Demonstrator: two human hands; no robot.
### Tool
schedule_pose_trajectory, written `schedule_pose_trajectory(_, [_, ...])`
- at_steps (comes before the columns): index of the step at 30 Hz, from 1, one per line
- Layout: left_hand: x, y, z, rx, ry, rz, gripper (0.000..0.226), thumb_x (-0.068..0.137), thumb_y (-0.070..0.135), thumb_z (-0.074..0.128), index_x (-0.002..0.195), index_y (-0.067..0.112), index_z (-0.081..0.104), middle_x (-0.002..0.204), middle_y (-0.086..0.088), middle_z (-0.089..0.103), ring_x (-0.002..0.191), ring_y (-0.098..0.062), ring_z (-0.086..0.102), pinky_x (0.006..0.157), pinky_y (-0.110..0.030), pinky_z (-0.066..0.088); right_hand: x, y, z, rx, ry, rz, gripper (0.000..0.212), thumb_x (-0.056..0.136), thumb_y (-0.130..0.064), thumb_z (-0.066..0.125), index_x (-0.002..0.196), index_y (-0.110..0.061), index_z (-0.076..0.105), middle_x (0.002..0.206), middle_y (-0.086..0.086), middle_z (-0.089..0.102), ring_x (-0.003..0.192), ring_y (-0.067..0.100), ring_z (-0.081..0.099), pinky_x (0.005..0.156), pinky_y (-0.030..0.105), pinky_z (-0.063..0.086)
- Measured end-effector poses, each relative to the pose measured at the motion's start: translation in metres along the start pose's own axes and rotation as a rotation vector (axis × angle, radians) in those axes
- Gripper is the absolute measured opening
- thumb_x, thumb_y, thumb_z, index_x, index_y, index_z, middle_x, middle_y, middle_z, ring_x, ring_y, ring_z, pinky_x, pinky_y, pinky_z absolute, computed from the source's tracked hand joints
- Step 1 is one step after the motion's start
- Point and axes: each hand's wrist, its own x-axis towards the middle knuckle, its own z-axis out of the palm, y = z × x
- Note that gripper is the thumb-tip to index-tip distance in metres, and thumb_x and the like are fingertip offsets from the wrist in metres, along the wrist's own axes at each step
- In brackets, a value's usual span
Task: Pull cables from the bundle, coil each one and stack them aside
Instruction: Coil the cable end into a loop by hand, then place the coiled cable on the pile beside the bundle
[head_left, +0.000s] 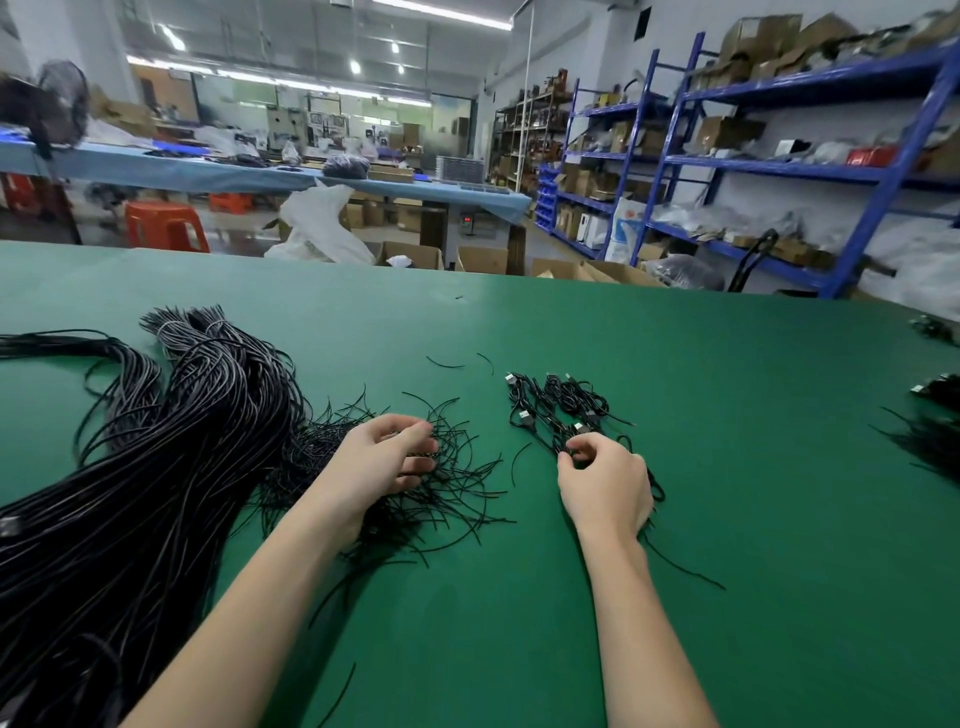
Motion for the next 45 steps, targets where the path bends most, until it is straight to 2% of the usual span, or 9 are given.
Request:
schedule_pose_trajectory(5, [0.0,-0.001,0.0,0.003,0.007,-0.006,0.016,0.098,0.028,0.065,0.108,0.016,0.07,0.091,0.001,0.078,0.081,-0.012,0.074,0.068,-0.024,0.054,0.0,0.001,-0.002,0.012,0.001,-0.022,0.019,0.09,-0.025,0.069,0.107,-0.032,0.073,0.108,-0.006,0.069,0.102,0.021,0.058,0.067,0.027,0.044])
schedule_pose_trajectory(15, [-0.002,0.0,0.0,-0.003,0.006,-0.013,0.017,0.098,0.026,0.064,0.109,0.014,0.069,0.093,-0.001,0.078,0.079,-0.013,0.073,0.068,-0.024,0.056,-0.004,-0.01,-0.012,0.121,0.025,-0.083,0.017,0.092,-0.023,0.064,0.106,-0.028,0.073,0.108,-0.004,0.066,0.103,0.021,0.057,0.071,0.029,0.044])
schedule_pose_trajectory(22, [-0.003,0.003,0.002,-0.019,0.037,-0.015,0.014,0.098,0.023,0.063,0.107,0.013,0.067,0.09,-0.002,0.075,0.07,-0.012,0.07,0.062,-0.022,0.053,-0.036,-0.062,0.0,0.385,-0.174,-0.248,0.014,0.091,-0.025,0.062,0.1,-0.03,0.07,0.087,-0.015,0.068,0.074,0.011,0.063,0.073,0.033,0.056])
schedule_pose_trajectory(26, [0.0,0.004,-0.002,0.0,0.114,0.012,0.005,0.095,0.021,0.065,0.096,0.017,0.063,0.079,0.0,0.065,0.055,-0.01,0.054,0.051,-0.021,0.042,-0.067,-0.076,0.025,0.298,-0.226,-0.448,0.018,0.094,-0.026,0.057,0.105,-0.03,0.069,0.092,-0.014,0.068,0.081,0.012,0.06,0.073,0.031,0.051])
schedule_pose_trajectory(29, [0.003,0.003,-0.01,0.112,0.173,0.024,0.01,0.092,0.027,0.066,0.088,0.021,0.06,0.08,-0.001,0.056,0.057,-0.012,0.046,0.047,-0.021,0.037,-0.082,-0.075,0.039,0.238,-0.254,-0.55,0.018,0.095,-0.027,0.058,0.109,-0.029,0.069,0.1,-0.014,0.068,0.095,0.011,0.057,0.076,0.027,0.045])
schedule_pose_trajectory(35, [-0.002,0.006,-0.038,0.585,0.463,0.254,0.013,0.089,0.034,0.065,0.087,0.024,0.057,0.074,0.009,0.062,0.074,-0.015,0.06,0.072,-0.031,0.048,-0.084,-0.074,0.044,0.266,-0.268,-0.565,0.018,0.093,-0.025,0.06,0.107,-0.031,0.069,0.092,-0.017,0.065,0.093,0.009,0.055,0.076,0.031,0.05])
schedule_pose_trajectory(40, [-0.004,0.006,-0.062,1.276,0.652,0.234,0.03,0.096,0.041,0.054,0.117,0.02,0.055,0.121,-0.005,0.059,0.117,-0.028,0.049,0.092,-0.042,0.042,-0.089,-0.074,0.049,0.286,-0.29,-0.605,0.018,0.092,-0.027,0.061,0.106,-0.034,0.068,0.084,-0.026,0.059,0.091,0.004,0.054,0.069,0.022,0.045])
schedule_pose_trajectory(42, [-0.004,0.009,-0.072,1.383,0.717,0.197,0.029,0.095,0.041,0.054,0.116,0.021,0.057,0.128,-0.005,0.056,0.124,-0.028,0.043,0.1,-0.044,0.036,-0.091,-0.075,0.051,0.289,-0.309,-0.607,0.018,0.092,-0.027,0.061,0.106,-0.036,0.067,0.083,-0.027,0.058,0.09,0.002,0.052,0.066,0.016,0.039])
schedule_pose_trajectory(45, [-0.006,0.009,-0.085,1.445,0.734,0.092,0.03,0.094,0.039,0.055,0.119,0.023,0.058,0.135,-0.005,0.052,0.13,-0.028,0.038,0.105,-0.047,0.031,-0.092,-0.076,0.052,0.291,-0.319,-0.61,0.018,0.092,-0.026,0.061,0.106,-0.034,0.068,0.085,-0.027,0.059,0.091,0.002,0.052,0.067,0.019,0.04])
